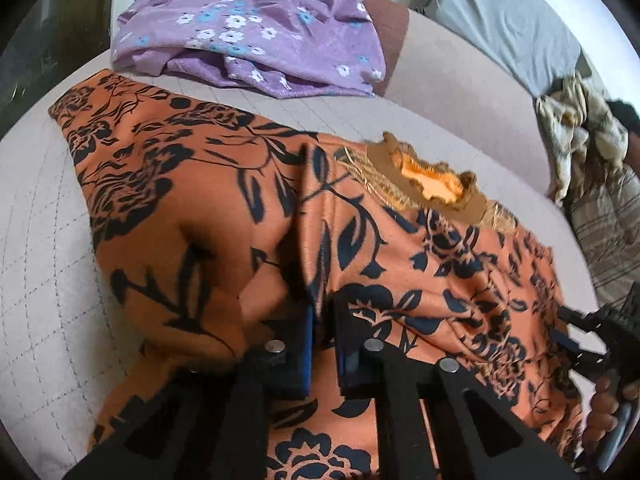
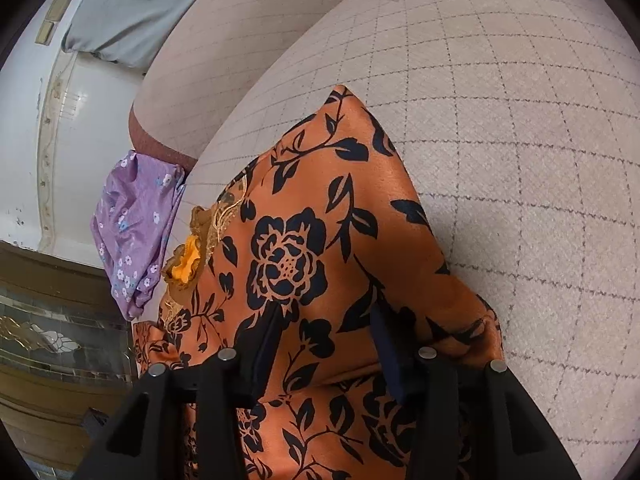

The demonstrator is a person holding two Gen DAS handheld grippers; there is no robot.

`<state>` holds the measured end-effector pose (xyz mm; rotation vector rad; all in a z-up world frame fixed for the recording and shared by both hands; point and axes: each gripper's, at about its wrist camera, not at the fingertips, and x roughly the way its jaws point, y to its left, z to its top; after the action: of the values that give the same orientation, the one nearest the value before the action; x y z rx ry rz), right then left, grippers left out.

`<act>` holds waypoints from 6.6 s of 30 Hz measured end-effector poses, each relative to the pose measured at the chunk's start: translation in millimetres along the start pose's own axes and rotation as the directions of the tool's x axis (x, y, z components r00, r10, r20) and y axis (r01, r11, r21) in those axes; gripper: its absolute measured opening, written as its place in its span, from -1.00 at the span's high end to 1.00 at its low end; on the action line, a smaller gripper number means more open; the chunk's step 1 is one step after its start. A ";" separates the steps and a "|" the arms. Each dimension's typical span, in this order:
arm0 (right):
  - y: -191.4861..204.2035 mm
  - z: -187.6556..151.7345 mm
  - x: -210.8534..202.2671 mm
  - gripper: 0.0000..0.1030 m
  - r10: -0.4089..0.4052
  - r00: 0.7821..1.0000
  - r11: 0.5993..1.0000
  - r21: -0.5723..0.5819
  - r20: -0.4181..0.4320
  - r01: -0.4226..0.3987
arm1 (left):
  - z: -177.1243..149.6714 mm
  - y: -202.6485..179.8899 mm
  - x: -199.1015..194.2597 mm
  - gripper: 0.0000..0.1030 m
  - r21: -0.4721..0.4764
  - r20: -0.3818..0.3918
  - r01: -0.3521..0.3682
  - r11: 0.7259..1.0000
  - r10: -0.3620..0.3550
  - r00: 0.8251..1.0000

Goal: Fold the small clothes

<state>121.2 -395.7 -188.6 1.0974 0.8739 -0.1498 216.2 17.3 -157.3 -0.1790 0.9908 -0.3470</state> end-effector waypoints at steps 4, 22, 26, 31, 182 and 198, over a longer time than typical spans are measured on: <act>0.1 -0.7 -0.8 0.03 0.002 1.000 1.000 -0.004 0.002 -0.002 | 4.5 1.4 -21.9 0.89 0.012 0.060 0.018 1.000 -0.018 0.998; -0.5 -1.0 -2.0 -0.06 0.019 1.000 1.000 -0.012 0.014 -0.018 | 19.1 98.5 -85.9 -0.58 -0.132 0.093 0.033 0.991 -0.021 0.995; 3.4 -2.8 -1.1 -0.15 0.013 1.000 0.999 -0.035 0.025 -0.012 | 32.4 149.9 -85.1 -0.70 -0.375 0.182 0.071 0.924 -0.002 0.983; 11.9 -5.3 1.1 -0.28 -0.004 0.999 0.997 -0.071 0.033 0.006 | 52.6 206.7 -39.4 -0.70 -0.571 0.146 0.085 0.817 -0.001 0.989; 80.9 -78.0 8.1 0.15 -0.073 0.994 0.851 -0.515 0.076 0.102 | -19.5 -69.1 1.4 -0.56 0.237 0.085 -0.313 0.920 0.301 0.950; 84.8 -81.1 7.0 0.17 -0.033 0.998 0.852 -0.520 0.046 0.052 | -1.9 -23.9 0.1 -0.59 0.114 0.034 -0.414 0.903 0.413 0.910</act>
<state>125.1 -286.0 -146.7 0.5619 0.8409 0.0355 209.8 -5.0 -151.2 0.1402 0.9679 -0.0136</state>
